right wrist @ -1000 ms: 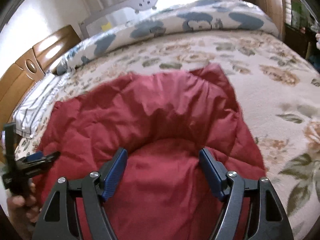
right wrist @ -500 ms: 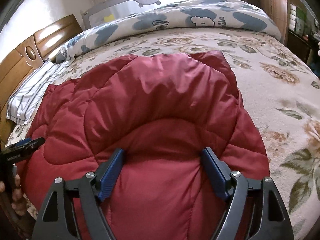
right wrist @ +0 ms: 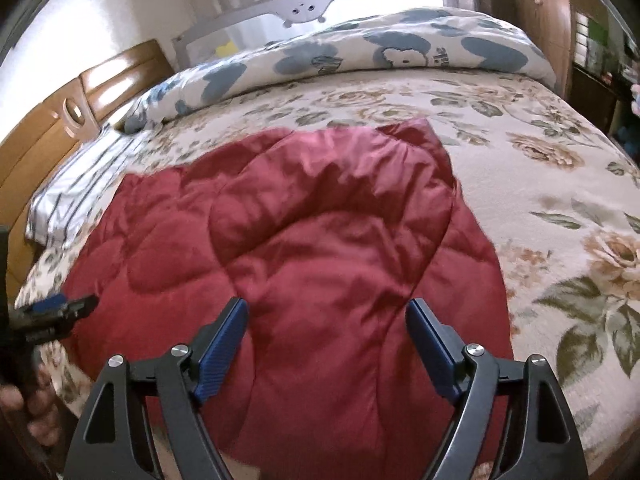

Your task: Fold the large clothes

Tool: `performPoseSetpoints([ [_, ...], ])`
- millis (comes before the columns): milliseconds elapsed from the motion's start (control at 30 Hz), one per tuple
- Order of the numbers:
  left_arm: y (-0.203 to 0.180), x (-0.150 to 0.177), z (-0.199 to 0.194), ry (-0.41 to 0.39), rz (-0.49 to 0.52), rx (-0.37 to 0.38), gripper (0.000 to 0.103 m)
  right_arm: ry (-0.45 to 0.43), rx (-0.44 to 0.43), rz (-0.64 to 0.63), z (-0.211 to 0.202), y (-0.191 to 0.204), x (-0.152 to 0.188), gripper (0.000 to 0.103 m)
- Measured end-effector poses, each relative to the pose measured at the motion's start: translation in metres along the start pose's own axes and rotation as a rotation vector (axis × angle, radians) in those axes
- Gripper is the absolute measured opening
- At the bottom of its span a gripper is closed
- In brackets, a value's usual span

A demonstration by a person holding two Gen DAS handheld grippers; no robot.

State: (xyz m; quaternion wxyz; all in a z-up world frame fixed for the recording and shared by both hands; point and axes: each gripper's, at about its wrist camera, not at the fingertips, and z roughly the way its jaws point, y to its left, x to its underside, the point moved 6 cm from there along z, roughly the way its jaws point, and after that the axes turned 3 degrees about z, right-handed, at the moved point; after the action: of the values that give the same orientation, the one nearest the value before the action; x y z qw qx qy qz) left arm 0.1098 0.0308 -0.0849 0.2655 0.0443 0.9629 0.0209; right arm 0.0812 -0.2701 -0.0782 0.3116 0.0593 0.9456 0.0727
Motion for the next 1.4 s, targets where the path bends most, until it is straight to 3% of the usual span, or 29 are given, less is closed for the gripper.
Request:
performPoseSetpoints([
  [233,-0.003,0.002,0.008,0.014,0.025,-0.024,0.103,0.023,-0.008,0.013,0.015,-0.007,0.008,0.089],
  [367,-0.006,0.005,-0.006,-0.006,0.058,-0.056,0.103,0.018,-0.021,0.028,0.002,-0.003,0.008,0.090],
  [633,-0.014,0.022,-0.036,-0.023,0.099,-0.042,0.103,0.007,-0.055,-0.015,-0.038,0.018,0.023,0.092],
  [700,-0.015,0.028,-0.040,-0.017,0.106,-0.045,0.103,0.013,-0.059,-0.028,-0.046,0.024,0.029,0.097],
  [1033,-0.016,0.046,-0.055,-0.024,0.137,-0.062,0.103,0.072,-0.079,-0.078,-0.057,0.042,0.054,0.099],
  [1400,-0.014,0.039,-0.084,-0.047,0.123,-0.034,0.103,0.060,-0.058,-0.141,-0.082,0.054,0.050,0.100],
])
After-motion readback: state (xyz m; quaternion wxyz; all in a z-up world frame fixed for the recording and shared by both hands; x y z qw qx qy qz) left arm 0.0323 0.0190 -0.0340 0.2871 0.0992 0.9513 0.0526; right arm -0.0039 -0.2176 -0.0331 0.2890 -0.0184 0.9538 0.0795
